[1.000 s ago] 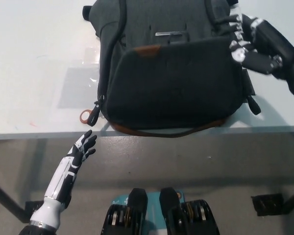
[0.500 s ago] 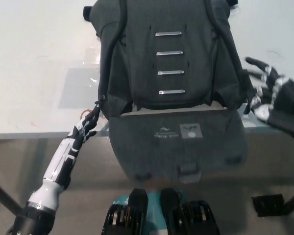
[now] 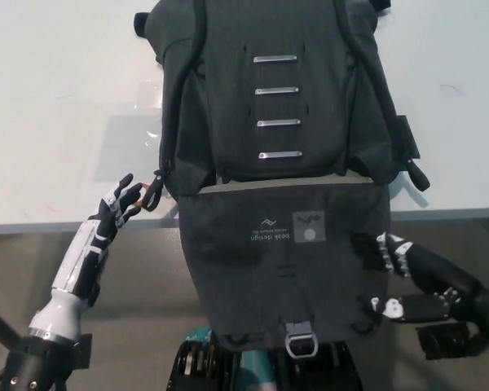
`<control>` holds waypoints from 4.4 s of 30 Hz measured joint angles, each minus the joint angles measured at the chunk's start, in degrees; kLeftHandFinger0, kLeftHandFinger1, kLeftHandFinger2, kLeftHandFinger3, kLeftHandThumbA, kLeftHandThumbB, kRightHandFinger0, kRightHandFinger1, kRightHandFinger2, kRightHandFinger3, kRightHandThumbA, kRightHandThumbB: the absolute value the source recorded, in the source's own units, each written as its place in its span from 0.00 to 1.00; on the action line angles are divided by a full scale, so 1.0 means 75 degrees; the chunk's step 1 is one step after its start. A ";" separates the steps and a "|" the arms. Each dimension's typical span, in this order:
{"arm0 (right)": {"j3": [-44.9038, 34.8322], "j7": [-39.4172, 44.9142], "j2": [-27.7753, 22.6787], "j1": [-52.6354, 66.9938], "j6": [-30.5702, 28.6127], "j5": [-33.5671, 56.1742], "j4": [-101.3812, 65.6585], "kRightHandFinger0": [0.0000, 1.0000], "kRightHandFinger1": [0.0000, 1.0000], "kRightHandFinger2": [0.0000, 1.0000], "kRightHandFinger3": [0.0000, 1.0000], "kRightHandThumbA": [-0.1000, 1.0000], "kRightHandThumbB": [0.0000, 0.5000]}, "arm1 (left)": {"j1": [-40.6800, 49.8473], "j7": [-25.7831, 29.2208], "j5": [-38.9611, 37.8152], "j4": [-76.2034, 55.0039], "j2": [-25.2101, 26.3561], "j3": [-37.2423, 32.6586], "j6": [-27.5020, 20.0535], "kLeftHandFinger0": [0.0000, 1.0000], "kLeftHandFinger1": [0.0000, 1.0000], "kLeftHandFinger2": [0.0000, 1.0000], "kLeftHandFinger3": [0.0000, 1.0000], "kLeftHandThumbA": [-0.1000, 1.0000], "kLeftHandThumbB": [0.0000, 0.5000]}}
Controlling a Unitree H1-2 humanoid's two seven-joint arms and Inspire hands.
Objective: A bag is kept in the middle of the table with its flap loosely closed and the robot uses its right hand to adjust it and opens it
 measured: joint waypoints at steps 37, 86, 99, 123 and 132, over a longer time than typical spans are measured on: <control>-0.1365 -0.2558 0.1520 -0.0213 -0.1352 -0.2687 0.2307 1.00 1.00 1.00 1.00 1.00 0.40 | -0.0076 0.0000 -0.0087 0.0061 -0.0001 0.0065 0.0046 1.00 1.00 1.00 1.00 1.00 0.25; -0.1582 -0.3001 0.2646 0.1885 -0.5746 -0.1091 0.2068 1.00 1.00 1.00 1.00 1.00 0.55 | 0.0241 0.0023 -0.0074 0.0131 0.0026 0.0093 0.0035 1.00 1.00 1.00 1.00 1.00 0.31; -0.1567 -0.3009 0.2641 0.2163 -0.6052 -0.1074 0.2103 1.00 1.00 1.00 1.00 1.00 0.51 | 0.1134 0.0232 0.0467 0.0237 0.0013 0.0105 -0.0493 1.00 1.00 1.00 1.00 1.00 0.46; -0.1384 -0.2998 0.2639 0.2797 -0.6104 -0.1056 0.2124 1.00 1.00 1.00 1.00 1.00 0.56 | 0.1909 0.0268 0.0709 0.0196 -0.0017 0.0063 -0.0669 1.00 1.00 1.00 1.00 1.00 0.52; -0.1165 -0.2954 0.2631 0.3721 -0.6206 -0.1034 0.2113 1.00 1.00 1.00 1.00 1.00 0.56 | 0.3111 0.0267 0.0794 0.0009 -0.0021 -0.0106 -0.0731 1.00 1.00 1.00 1.00 1.00 0.41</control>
